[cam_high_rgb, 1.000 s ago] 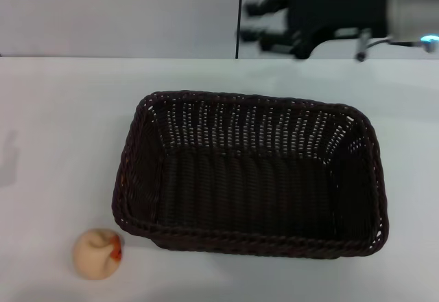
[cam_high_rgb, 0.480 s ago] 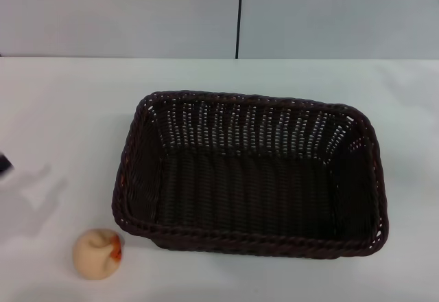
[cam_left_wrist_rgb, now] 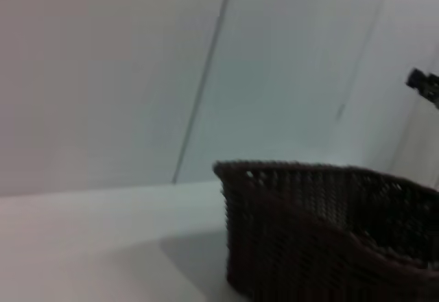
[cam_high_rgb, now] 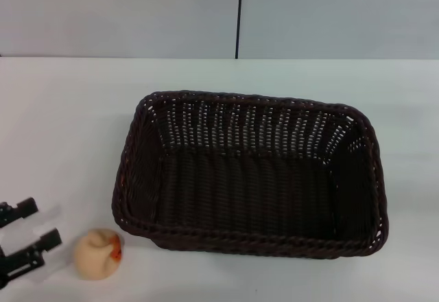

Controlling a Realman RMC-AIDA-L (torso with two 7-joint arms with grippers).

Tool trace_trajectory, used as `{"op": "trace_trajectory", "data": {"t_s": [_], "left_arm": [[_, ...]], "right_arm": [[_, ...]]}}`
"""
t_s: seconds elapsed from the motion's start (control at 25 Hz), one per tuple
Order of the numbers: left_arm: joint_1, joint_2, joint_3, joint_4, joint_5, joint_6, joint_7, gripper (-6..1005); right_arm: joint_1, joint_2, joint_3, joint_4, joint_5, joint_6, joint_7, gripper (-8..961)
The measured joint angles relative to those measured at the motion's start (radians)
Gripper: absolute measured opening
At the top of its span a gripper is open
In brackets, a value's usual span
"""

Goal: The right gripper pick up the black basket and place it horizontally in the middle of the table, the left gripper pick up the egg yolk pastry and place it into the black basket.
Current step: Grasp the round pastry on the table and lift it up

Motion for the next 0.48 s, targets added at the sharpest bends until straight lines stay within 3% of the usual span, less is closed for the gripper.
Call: {"op": "trace_trajectory", "data": {"t_s": [0.36,0.48], "left_arm": [[-0.016,-0.018,0.012,-0.001,0.046,-0.005,0.005,832],[-0.026,-0.028,0.013,-0.002,0.073,-0.010,0.006,830]], "right_arm": [[0.024,-0.001,0.003,0.033,0.001,0.019,-0.019,390],[0.030,-0.001,0.003,0.034,0.001,0.021,-0.019,390]]}}
